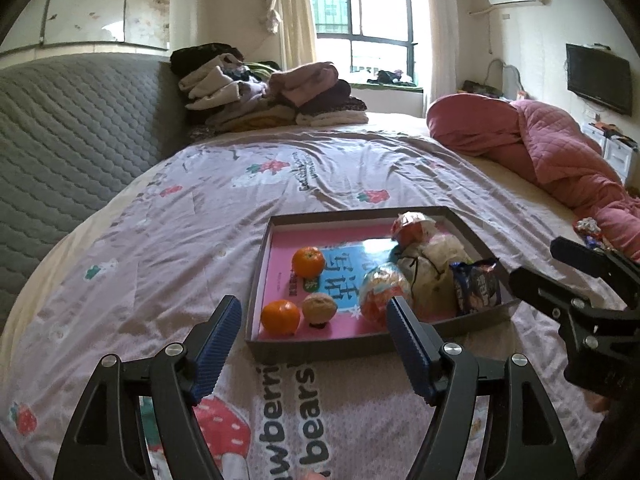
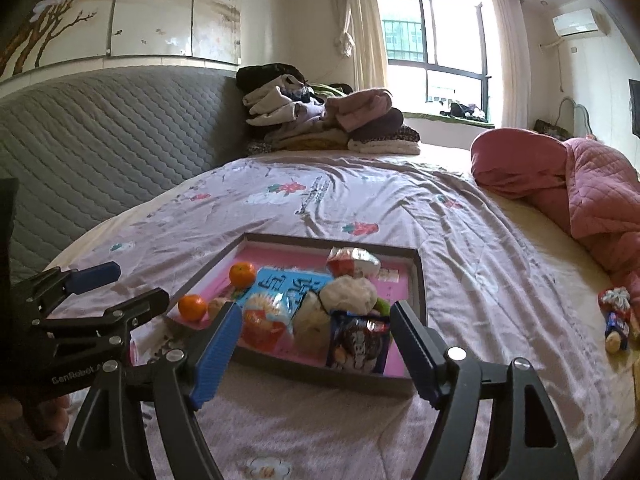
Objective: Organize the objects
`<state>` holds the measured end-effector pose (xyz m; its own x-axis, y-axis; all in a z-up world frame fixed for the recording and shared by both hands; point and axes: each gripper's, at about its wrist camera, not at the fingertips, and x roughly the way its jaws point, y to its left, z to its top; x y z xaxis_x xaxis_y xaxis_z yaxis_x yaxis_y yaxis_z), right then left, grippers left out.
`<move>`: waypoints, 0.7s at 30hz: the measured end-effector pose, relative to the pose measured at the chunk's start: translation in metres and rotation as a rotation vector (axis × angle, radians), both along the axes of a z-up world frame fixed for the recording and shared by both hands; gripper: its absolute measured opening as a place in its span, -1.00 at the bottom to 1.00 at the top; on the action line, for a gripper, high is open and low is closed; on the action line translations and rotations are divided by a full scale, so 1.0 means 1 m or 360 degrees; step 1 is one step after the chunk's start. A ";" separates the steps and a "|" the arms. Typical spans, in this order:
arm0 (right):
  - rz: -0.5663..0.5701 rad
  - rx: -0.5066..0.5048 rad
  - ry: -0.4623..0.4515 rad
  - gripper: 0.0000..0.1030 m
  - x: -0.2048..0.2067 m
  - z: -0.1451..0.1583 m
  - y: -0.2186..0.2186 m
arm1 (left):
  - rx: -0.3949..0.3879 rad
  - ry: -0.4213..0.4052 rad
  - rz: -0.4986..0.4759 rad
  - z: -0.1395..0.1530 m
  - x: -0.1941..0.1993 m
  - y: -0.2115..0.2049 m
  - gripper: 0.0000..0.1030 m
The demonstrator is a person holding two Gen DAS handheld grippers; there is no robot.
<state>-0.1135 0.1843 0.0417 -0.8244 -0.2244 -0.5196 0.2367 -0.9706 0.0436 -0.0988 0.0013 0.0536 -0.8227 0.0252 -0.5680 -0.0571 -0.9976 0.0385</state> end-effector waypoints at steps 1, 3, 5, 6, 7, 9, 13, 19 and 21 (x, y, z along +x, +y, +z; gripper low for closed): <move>-0.0004 0.0004 -0.0008 0.46 0.002 -0.003 0.000 | -0.0002 -0.0005 0.0014 -0.003 0.002 -0.001 0.47; -0.0018 0.0012 -0.0032 0.46 0.006 -0.011 0.000 | 0.0009 -0.0017 0.0024 -0.010 0.007 -0.002 0.47; -0.0029 0.0013 -0.0045 0.46 0.008 -0.019 0.001 | 0.0009 -0.0042 0.0037 -0.019 0.011 -0.004 0.47; -0.0048 0.0023 -0.0060 0.46 0.009 -0.023 0.002 | 0.0010 -0.0052 0.0040 -0.022 0.012 -0.004 0.47; -0.0061 0.0030 -0.0065 0.46 0.009 -0.026 0.002 | 0.0013 -0.0063 0.0049 -0.025 0.013 -0.005 0.47; -0.0082 0.0039 -0.0079 0.46 0.009 -0.032 0.004 | 0.0018 -0.0079 0.0052 -0.031 0.014 -0.006 0.47; -0.0114 0.0025 -0.0125 0.46 0.010 -0.045 0.008 | 0.0021 -0.0105 0.0054 -0.040 0.017 -0.004 0.47; -0.0161 0.0018 -0.0179 0.46 0.011 -0.060 0.014 | 0.0025 -0.0140 0.0043 -0.052 0.016 -0.001 0.47; -0.0183 0.0037 -0.0189 0.46 0.011 -0.064 0.016 | 0.0025 -0.0149 0.0045 -0.055 0.015 -0.001 0.47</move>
